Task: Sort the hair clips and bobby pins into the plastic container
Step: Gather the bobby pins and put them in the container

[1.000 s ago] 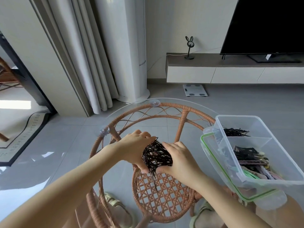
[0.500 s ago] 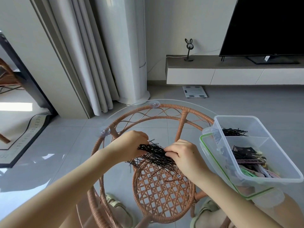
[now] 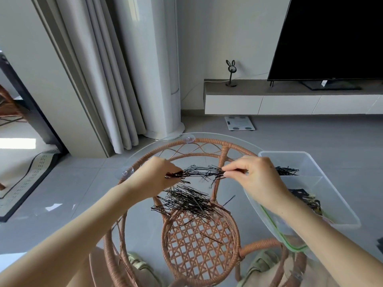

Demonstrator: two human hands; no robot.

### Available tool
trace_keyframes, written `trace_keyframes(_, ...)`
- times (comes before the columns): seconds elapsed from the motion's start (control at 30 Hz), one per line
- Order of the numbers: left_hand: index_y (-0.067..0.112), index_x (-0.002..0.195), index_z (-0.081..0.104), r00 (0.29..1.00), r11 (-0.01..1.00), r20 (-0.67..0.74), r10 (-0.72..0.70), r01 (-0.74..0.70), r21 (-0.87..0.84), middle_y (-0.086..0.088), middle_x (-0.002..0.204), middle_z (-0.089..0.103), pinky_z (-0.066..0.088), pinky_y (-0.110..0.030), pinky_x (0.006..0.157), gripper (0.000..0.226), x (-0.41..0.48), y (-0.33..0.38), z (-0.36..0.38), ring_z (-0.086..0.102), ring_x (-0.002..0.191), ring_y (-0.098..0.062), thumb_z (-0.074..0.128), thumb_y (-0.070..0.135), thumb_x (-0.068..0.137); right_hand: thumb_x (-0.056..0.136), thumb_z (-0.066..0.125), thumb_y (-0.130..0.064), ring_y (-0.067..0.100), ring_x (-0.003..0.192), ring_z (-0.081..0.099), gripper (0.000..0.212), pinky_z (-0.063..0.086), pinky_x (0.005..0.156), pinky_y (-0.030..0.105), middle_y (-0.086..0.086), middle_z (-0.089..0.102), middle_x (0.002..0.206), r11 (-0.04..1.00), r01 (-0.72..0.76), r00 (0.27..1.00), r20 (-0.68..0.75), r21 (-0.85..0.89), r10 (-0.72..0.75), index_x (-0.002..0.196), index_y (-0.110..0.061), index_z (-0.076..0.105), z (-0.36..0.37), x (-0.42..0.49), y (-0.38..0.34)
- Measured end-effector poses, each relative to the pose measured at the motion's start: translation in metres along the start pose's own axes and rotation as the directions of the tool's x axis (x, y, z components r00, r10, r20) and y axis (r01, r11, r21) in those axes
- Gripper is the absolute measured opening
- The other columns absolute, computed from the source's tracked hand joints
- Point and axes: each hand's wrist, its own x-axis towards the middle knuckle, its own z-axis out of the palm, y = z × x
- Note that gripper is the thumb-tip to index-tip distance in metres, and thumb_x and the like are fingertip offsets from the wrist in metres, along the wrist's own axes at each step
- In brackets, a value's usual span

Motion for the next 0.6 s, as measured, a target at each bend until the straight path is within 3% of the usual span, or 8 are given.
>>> trace_keyframes(0.2, 0.019, 0.103, 0.071, 0.999, 1.0, -0.032, -0.024, 0.024, -0.01, 0.004, 0.072, 0.067, 0.052, -0.027, 0.066, 0.02, 0.009, 0.009, -0.013, 0.054, 0.06, -0.014, 0.061, 0.02, 0.085, 0.073, 0.073, -0.007, -0.004, 0.07, 0.064, 0.016, 0.046, 0.067, 0.005, -0.014, 0.068, 0.074, 0.992, -0.062, 0.995, -0.072, 0.113, 0.07, 0.08, -0.021, 0.074, -0.042, 0.011, 0.015)
trace_keyframes(0.3, 0.018, 0.103, 0.071, 0.999, 1.0, -0.029, -0.021, 0.021, -0.009, -0.001, 0.085, 0.074, 0.053, -0.032, 0.072, 0.021, 0.014, 0.015, -0.017, 0.064, 0.07, -0.02, 0.062, 0.02, 0.085, 0.073, 0.073, -0.01, -0.003, 0.067, 0.065, 0.022, 0.046, 0.065, 0.005, -0.016, 0.069, 0.073, 0.991, -0.091, 0.989, -0.109, 0.099, 0.102, 0.075, -0.031, 0.072, -0.065, 0.014, 0.03)
trace_keyframes(0.37, 0.02, 0.104, 0.071, 0.999, 1.0, -0.042, -0.02, 0.019, -0.022, 0.006, 0.089, 0.073, 0.053, -0.026, 0.07, 0.022, 0.02, 0.021, -0.018, 0.066, 0.07, -0.019, 0.064, 0.019, 0.084, 0.073, 0.073, -0.01, -0.002, 0.068, 0.065, 0.023, 0.047, 0.066, 0.006, -0.017, 0.07, 0.073, 0.99, -0.109, 0.983, -0.137, 0.087, 0.12, 0.073, -0.033, 0.071, -0.083, 0.015, 0.042)
trace_keyframes(0.43, 0.021, 0.1, 0.073, 0.998, 0.999, -0.061, -0.021, 0.019, -0.038, 0.016, 0.083, 0.065, 0.046, -0.014, 0.055, 0.019, 0.026, 0.025, -0.018, 0.063, 0.059, -0.02, 0.066, 0.017, 0.082, 0.074, 0.072, -0.01, 0.0, 0.069, 0.066, 0.021, 0.049, 0.069, 0.011, -0.014, 0.07, 0.074, 0.99, -0.131, 0.979, -0.152, 0.061, 0.139, 0.074, -0.031, 0.071, -0.099, 0.015, 0.057)
trace_keyframes(0.5, 0.021, 0.095, 0.074, 0.998, 1.0, -0.059, -0.016, 0.015, -0.017, 0.008, 0.074, 0.069, 0.04, -0.017, 0.048, 0.016, 0.034, 0.029, -0.018, 0.057, 0.053, -0.023, 0.065, 0.017, 0.082, 0.074, 0.072, -0.009, 0.001, 0.07, 0.065, 0.018, 0.049, 0.071, 0.012, -0.011, 0.071, 0.075, 0.987, -0.158, 0.974, -0.16, 0.022, 0.16, 0.076, -0.027, 0.072, -0.112, 0.016, 0.075)
trace_keyframes(0.6, 0.019, 0.093, 0.073, 0.998, 1.0, -0.058, 0.005, -0.005, 0.0, -0.005, 0.072, 0.074, 0.049, -0.028, 0.06, 0.014, 0.047, 0.036, -0.018, 0.065, 0.065, -0.027, 0.065, 0.02, 0.083, 0.076, 0.071, -0.008, -0.001, 0.072, 0.064, 0.014, 0.047, 0.07, 0.007, -0.011, 0.069, 0.075, 0.975, -0.211, 0.972, -0.115, -0.068, 0.203, 0.08, -0.021, 0.074, -0.122, 0.017, 0.105)
